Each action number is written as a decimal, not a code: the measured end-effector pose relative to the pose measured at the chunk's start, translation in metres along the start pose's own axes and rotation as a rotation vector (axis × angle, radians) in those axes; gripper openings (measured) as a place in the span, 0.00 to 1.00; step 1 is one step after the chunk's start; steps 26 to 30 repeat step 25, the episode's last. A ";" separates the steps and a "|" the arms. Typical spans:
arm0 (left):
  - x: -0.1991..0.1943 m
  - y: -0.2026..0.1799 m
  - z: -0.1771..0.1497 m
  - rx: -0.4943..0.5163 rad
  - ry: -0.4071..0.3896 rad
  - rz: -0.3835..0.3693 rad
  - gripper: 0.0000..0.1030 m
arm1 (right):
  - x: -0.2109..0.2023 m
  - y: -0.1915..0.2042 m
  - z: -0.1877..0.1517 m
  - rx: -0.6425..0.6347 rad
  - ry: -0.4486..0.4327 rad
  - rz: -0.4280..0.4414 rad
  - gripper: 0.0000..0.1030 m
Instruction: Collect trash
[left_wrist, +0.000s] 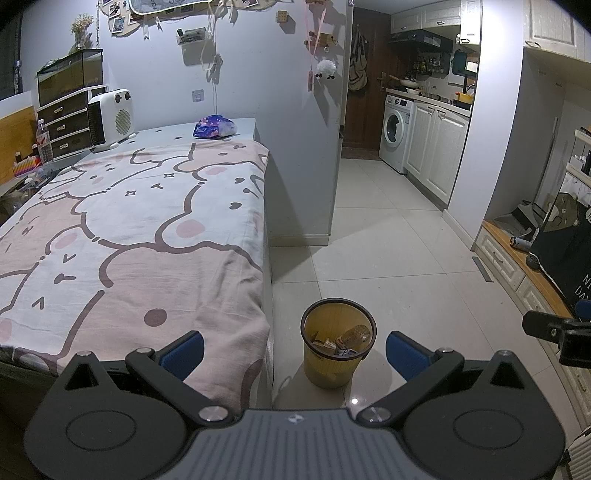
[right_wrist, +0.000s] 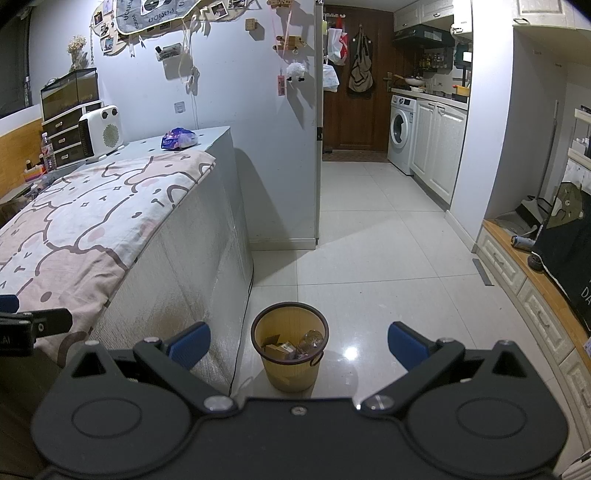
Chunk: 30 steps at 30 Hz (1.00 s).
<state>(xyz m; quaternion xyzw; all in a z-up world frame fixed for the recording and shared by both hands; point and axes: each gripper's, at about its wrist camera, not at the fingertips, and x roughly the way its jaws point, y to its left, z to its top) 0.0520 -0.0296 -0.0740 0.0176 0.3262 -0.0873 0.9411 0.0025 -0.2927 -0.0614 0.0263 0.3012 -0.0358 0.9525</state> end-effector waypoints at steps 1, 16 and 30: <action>0.000 0.000 0.000 0.000 0.000 0.000 1.00 | 0.000 0.000 0.000 -0.001 -0.001 0.000 1.00; -0.001 0.001 -0.002 -0.007 0.003 -0.004 1.00 | 0.000 0.000 0.000 -0.001 0.000 0.001 1.00; -0.001 -0.001 -0.003 -0.007 0.001 -0.004 1.00 | 0.000 0.001 -0.002 0.002 0.004 0.001 1.00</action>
